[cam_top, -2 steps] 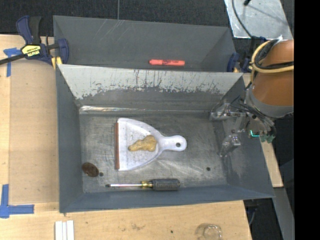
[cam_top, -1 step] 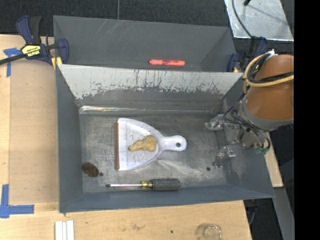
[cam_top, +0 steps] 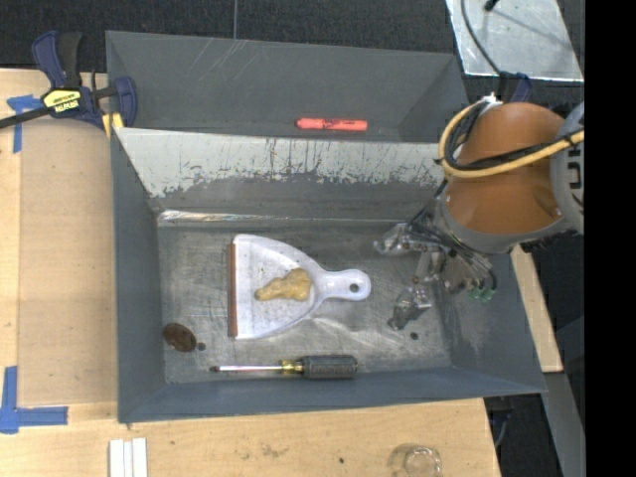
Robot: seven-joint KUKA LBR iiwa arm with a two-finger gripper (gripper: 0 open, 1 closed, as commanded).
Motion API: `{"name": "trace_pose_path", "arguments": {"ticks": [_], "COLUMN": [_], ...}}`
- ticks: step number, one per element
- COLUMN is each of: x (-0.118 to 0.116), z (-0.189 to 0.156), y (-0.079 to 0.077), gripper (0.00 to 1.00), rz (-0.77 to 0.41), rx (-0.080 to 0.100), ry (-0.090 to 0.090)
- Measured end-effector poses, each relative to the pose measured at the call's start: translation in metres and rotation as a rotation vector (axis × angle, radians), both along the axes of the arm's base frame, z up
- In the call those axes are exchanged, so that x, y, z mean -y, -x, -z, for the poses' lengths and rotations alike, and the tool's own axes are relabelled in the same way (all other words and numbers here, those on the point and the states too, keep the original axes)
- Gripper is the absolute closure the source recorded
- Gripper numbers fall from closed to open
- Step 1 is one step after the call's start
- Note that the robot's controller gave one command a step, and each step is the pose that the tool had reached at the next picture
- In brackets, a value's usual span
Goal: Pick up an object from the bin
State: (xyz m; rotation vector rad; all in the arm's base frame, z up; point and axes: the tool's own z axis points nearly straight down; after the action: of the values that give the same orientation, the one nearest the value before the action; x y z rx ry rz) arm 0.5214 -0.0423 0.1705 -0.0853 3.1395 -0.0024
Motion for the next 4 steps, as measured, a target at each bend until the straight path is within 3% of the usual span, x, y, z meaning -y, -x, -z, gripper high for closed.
{"name": "trace_pose_path", "arguments": {"ticks": [1,2,3,4], "x": [-0.019,-0.033,-0.042,-0.057], "z": [0.038,0.064,0.071,0.094], "y": [-0.036,-0.035,-0.047,-0.067], "gripper": [0.00,0.00,0.00,1.00], "rz": [0.015,0.202,0.336,0.197], "rx": [0.013,-0.004,0.004,0.017], "ry": [-0.004,-0.001,-0.003,-0.001]}}
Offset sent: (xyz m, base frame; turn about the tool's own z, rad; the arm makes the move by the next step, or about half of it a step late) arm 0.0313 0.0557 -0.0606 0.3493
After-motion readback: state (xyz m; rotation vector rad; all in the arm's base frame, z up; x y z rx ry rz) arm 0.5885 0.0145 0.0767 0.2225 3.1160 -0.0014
